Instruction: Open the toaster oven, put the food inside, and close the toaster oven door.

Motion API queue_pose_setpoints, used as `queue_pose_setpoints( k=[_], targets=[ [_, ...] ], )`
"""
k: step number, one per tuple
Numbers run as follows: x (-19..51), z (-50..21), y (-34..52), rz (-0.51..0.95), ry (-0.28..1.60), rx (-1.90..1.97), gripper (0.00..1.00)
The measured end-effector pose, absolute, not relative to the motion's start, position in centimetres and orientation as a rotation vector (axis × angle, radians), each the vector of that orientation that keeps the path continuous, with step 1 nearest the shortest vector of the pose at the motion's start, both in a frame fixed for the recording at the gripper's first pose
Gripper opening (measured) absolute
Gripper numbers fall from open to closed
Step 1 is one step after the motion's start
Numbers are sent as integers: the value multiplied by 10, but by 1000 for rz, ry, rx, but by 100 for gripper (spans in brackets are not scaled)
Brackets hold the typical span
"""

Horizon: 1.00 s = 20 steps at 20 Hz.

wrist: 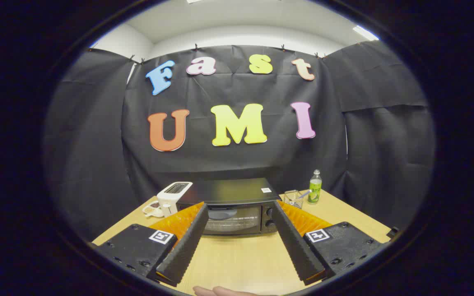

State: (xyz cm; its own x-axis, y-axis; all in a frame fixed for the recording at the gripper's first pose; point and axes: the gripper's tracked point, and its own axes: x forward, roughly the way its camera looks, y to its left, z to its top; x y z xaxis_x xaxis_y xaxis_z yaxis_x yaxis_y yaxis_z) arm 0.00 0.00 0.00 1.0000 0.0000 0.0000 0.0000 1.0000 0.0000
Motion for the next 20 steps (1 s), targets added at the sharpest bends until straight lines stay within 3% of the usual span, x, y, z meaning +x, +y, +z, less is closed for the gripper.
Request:
queue_pose_setpoints(
  k=[12, 20],
  targets=[
    [9, 2, 2, -12, -41, 3, 100],
    [51, -21, 10, 0, -50, 4, 100]
  ],
)
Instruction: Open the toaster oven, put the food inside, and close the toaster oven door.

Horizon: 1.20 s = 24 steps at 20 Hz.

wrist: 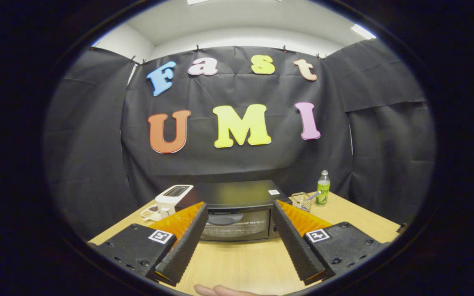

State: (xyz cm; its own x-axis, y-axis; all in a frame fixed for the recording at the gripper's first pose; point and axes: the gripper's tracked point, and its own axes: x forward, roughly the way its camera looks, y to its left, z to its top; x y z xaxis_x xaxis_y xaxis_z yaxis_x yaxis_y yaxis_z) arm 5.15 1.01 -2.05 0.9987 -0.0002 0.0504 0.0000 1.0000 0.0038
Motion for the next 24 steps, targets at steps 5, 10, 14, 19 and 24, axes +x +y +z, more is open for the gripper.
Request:
queue_pose_setpoints(
  k=[5, 10, 14, 19, 24],
  targets=[
    [84, -44, 24, 12, -8, -16, 100],
    [111, -51, 34, 37, -10, 5, 100],
    [151, -71, 38, 58, 8, 37, 100],
    [192, -85, 44, 63, 22, -8, 100],
    [213, -98, 46, 41, 41, -49, 100]
  ],
)
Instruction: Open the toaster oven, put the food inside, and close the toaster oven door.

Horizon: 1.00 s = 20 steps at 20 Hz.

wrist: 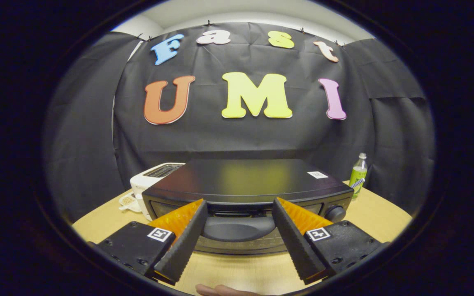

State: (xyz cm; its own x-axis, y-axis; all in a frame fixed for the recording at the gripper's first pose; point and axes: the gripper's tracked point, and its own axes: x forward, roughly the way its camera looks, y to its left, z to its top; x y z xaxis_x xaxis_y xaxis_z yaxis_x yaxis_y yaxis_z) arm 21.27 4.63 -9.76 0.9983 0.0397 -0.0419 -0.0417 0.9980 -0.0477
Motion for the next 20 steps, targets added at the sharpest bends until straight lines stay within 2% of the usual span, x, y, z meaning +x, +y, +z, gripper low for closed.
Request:
queue_pose_setpoints(
  k=[7, 12, 20],
  targets=[
    [213, -100, 46, 44, 47, -47, 100],
    [187, -108, 46, 46, 68, -63, 100],
    [133, -149, 38, 57, 228, -83, 100]
  ],
)
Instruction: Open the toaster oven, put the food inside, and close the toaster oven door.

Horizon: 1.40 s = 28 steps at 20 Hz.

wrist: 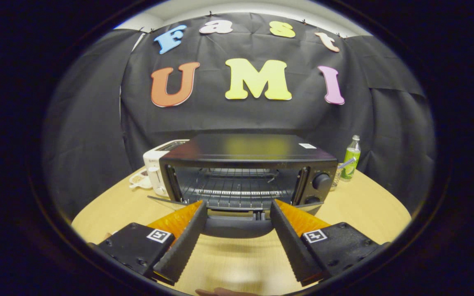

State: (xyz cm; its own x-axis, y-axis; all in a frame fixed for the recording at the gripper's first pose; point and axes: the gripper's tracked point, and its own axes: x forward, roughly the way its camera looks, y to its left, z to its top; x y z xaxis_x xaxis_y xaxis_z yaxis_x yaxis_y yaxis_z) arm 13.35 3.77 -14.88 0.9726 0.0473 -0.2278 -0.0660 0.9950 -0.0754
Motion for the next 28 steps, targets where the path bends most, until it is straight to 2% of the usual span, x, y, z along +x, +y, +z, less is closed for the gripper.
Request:
queue_pose_setpoints(
  k=[7, 13, 24, 28],
  targets=[
    [102, -206, 31, 10, 347, -145, 100],
    [100, -249, 25, 50, 521, -102, 100],
    [62, -206, 57, 296, 686, 190, 97],
    [32, -203, 93, 433, 847, 342, 99]
  ],
)
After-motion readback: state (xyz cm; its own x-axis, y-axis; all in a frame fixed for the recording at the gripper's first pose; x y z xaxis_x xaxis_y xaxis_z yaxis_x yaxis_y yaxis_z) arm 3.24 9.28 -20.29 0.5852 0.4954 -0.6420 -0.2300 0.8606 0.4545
